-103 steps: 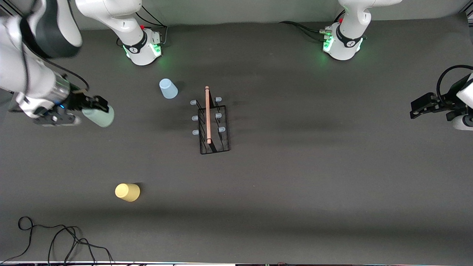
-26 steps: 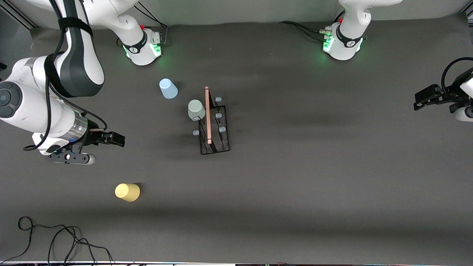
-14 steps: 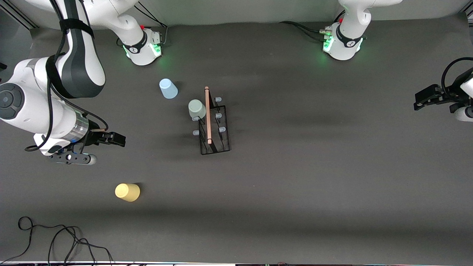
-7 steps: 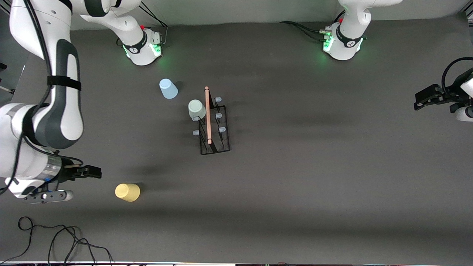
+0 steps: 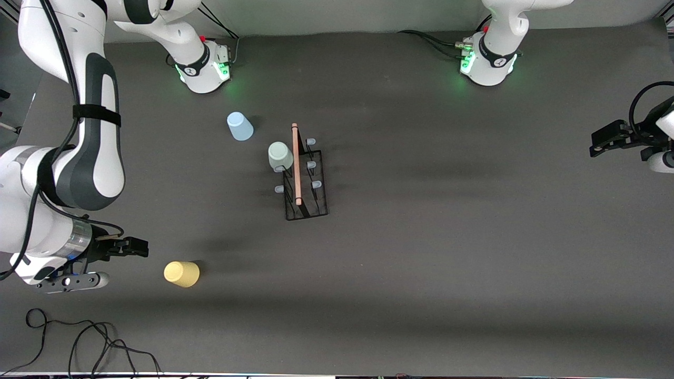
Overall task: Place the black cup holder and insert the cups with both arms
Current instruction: 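Move the right gripper to the yellow cup and grasp it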
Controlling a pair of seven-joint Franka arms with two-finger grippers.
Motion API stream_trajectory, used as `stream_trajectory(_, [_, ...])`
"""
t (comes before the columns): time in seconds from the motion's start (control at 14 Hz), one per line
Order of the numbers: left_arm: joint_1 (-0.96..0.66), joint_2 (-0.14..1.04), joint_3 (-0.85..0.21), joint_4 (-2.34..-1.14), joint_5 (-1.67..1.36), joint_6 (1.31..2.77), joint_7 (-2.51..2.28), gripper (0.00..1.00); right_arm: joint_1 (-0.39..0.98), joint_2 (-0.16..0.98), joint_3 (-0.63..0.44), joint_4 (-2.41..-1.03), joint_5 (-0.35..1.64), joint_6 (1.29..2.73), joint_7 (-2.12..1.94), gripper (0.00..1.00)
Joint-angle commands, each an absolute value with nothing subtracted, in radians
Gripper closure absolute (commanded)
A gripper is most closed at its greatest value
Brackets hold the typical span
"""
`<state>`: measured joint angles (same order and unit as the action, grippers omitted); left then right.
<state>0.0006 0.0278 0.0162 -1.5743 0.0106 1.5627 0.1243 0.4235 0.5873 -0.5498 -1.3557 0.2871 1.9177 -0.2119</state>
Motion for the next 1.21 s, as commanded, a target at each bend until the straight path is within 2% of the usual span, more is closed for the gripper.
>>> stream_trajectory(0.0, [0.000, 0.018, 0.015, -1.575, 0.011, 1.562, 0.137, 0.00, 0.420, 0.661, -0.528, -1.359, 0.322, 2.037, -0.219, 0.00])
stream_trajectory(0.5, [0.002, 0.018, 0.017, -1.571, 0.011, 1.568, 0.137, 0.00, 0.416, 0.745, -0.466, -1.523, 0.407, 2.360, -0.236, 0.00])
stream_trajectory(0.71, [-0.002, 0.018, 0.015, -1.572, 0.012, 1.568, 0.135, 0.00, 0.413, 0.775, -0.451, -1.540, 0.442, 2.390, -0.241, 0.00])
stream_trajectory(0.79, [-0.003, 0.018, 0.015, -1.572, 0.012, 1.568, 0.135, 0.00, 0.413, 0.776, -0.451, -1.546, 0.442, 2.388, -0.241, 0.10])
stream_trajectory(0.86, [-0.003, 0.018, 0.015, -1.572, 0.012, 1.568, 0.135, 0.00, 0.411, 0.776, -0.451, -1.551, 0.442, 2.385, -0.241, 0.34])
stream_trajectory(1.0, [-0.005, 0.018, 0.015, -1.572, 0.011, 1.566, 0.130, 0.00, 0.411, 0.775, -0.451, -1.557, 0.442, 2.378, -0.256, 0.75])
stream_trajectory(1.07, [-0.006, 0.018, 0.015, -1.572, 0.012, 1.566, 0.130, 0.00, 0.410, 0.770, -0.451, -1.555, 0.442, 2.356, -0.258, 0.90])
stream_trajectory(1.14, [-0.006, 0.018, 0.015, -1.572, 0.012, 1.566, 0.130, 0.00, 0.410, 0.752, -0.453, -1.548, 0.442, 2.294, -0.259, 0.91])
